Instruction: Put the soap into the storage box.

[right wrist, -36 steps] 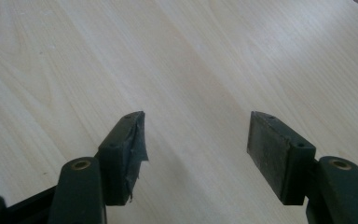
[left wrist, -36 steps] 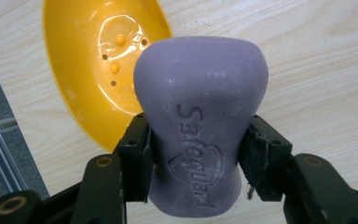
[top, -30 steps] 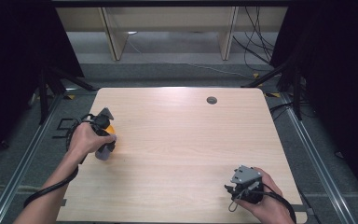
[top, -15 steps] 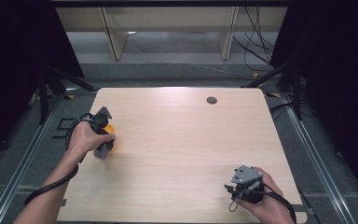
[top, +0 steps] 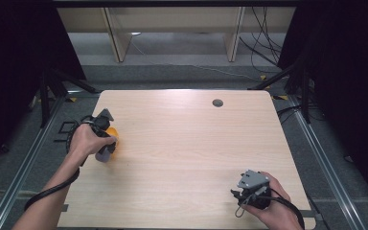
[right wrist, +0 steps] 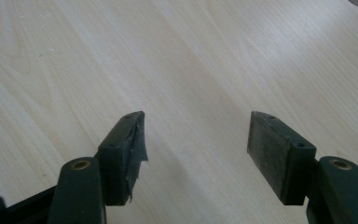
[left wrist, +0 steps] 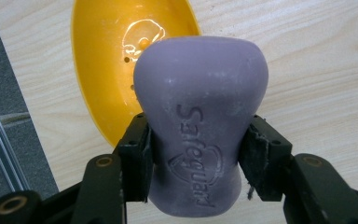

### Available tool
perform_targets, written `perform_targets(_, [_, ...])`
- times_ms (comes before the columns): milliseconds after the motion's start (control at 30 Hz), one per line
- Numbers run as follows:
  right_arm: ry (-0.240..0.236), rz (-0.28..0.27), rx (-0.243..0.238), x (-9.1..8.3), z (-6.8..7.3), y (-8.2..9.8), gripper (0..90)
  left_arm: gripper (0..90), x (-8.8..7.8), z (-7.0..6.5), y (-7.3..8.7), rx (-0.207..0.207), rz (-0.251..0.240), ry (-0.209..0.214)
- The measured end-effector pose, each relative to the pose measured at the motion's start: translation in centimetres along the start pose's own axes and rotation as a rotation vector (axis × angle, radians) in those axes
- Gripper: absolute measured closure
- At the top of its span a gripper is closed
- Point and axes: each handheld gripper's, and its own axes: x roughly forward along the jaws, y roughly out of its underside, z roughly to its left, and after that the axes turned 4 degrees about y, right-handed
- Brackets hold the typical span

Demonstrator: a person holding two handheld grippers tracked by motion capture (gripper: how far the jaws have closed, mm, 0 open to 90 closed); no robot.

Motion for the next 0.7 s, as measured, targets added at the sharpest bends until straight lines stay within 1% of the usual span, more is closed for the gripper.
perform_targets(67, [0.007, -0.006, 0.002, 0.1, 0.1, 0.0, 37.6, 49.0, 0.0, 0.0, 0.0, -0.014, -0.002, 0.002])
perform_targets(133, [-0.002, 0.002, 0.003, 0.0, 0.0, 0.0, 37.6, 49.0, -0.1, 0.1, -0.1, -0.03, -0.014, -0.001])
perform_targets(200, [-0.003, 0.003, 0.003, 0.0, 0.0, 0.0, 37.6, 49.0, -0.3, 0.3, -0.2, -0.011, -0.009, -0.01])
perform_targets(233, [-0.004, 0.003, 0.004, 0.0, 0.0, 0.0, 37.6, 49.0, -0.3, 0.2, -0.2, -0.031, -0.012, -0.005])
perform_targets(267, [-0.004, 0.003, 0.004, 0.0, 0.0, 0.0, 37.6, 49.0, -0.4, 0.2, -0.3, -0.035, -0.013, -0.005])
perform_targets(367, [-0.004, 0.003, 0.004, 0.0, 0.0, 0.0, 37.6, 49.0, -0.6, 0.4, -0.5, -0.007, -0.013, -0.012])
perform_targets(500, [-0.002, 0.003, 0.001, 0.0, 0.1, 0.0, 37.6, 49.0, -0.7, 0.4, -0.9, -0.035, -0.024, -0.009])
perform_targets(567, [-0.003, 0.001, 0.001, 0.0, 0.0, 0.0, 37.6, 49.0, -0.7, 0.6, -1.1, -0.021, -0.022, -0.012])
perform_targets(600, [0.0, 0.0, 0.004, 0.0, 0.1, 0.0, 37.6, 49.0, -0.7, 0.5, -1.1, -0.04, -0.024, -0.011])
perform_targets(667, [0.0, 0.0, 0.003, 0.0, 0.0, 0.0, 37.6, 49.0, -0.7, 0.7, -1.4, -0.033, -0.029, -0.017])
perform_targets(700, [-0.003, 0.001, 0.003, 0.0, 0.0, 0.0, 37.6, 49.0, -0.7, 0.7, -1.4, -0.049, -0.034, -0.016])
